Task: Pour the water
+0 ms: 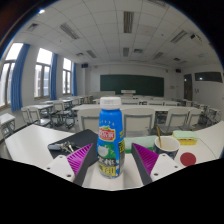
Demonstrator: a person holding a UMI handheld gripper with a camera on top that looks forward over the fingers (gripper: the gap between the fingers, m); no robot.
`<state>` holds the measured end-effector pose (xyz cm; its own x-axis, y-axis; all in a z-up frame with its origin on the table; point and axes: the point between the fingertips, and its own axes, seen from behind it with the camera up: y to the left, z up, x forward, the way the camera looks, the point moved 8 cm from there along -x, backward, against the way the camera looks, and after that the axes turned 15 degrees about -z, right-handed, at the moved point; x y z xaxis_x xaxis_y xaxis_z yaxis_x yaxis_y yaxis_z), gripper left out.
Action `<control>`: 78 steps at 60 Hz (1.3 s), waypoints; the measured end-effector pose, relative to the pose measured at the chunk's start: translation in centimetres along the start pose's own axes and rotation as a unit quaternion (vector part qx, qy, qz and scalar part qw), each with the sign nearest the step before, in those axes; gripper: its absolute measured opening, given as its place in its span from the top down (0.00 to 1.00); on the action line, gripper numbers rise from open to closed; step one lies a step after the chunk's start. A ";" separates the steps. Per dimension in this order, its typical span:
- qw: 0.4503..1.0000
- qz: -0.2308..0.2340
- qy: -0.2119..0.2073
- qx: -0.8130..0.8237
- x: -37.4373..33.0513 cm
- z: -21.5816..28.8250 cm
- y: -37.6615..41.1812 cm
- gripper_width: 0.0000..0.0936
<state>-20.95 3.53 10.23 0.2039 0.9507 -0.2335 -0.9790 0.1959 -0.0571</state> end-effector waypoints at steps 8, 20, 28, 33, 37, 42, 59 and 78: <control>1.000 -0.007 0.000 -0.019 4.1 -0.5 1.0 0.19; 0.999 -0.012 -0.022 -0.037 5.2 -0.8 1.7 0.54; 1.000 -0.002 -0.014 0.004 5.0 -0.7 1.1 0.60; 0.994 0.032 0.012 0.099 4.7 -0.1 1.4 0.60; 0.976 0.060 0.039 0.206 4.0 0.7 0.9 0.60; 0.933 0.094 0.061 0.343 1.9 2.5 0.9 0.60; 0.706 0.193 0.152 0.664 -3.3 6.5 1.1 0.60; 0.594 0.212 0.215 0.745 -5.3 7.2 1.1 0.60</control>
<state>-23.18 0.39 18.37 -0.3950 0.9039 -0.1643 0.2024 0.2601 0.9441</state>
